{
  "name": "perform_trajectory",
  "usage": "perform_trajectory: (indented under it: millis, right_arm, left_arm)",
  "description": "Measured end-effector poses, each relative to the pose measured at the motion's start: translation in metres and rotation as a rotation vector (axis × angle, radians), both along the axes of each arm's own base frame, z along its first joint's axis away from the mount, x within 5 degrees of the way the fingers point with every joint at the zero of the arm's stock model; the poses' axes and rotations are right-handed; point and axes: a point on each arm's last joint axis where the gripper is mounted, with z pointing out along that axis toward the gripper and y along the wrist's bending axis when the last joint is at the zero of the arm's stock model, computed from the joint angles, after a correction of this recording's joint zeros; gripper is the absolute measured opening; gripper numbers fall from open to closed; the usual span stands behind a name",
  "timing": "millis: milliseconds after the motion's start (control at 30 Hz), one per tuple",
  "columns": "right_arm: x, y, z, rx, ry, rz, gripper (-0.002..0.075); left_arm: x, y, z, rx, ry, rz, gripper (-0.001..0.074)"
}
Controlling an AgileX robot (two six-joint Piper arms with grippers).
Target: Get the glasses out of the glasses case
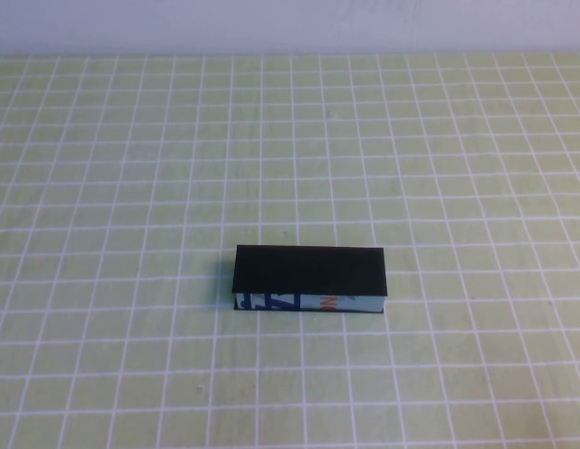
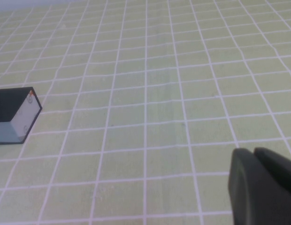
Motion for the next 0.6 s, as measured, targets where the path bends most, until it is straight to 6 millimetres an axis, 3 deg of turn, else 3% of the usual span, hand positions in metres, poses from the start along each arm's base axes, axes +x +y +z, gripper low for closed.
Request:
perform_trajectory:
  millis: [300,467,600]
  right_arm:
    - [0.000,0.000,0.000,0.000,0.000,0.000,-0.0018]
    - [0.000,0.000,0.000,0.000,0.000,0.000,-0.0018]
    - [0.000,0.000,0.000,0.000,0.000,0.000,-0.0018]
  left_arm:
    - [0.000,-0.003,0.004,-0.147,0.039,-0.024,-0.0004]
    - [0.006,-0.015,0.036,-0.064,0.216,-0.144,-0.0004]
    - [0.023,-0.025,0.067,0.048,0.365,-0.256,-0.0004]
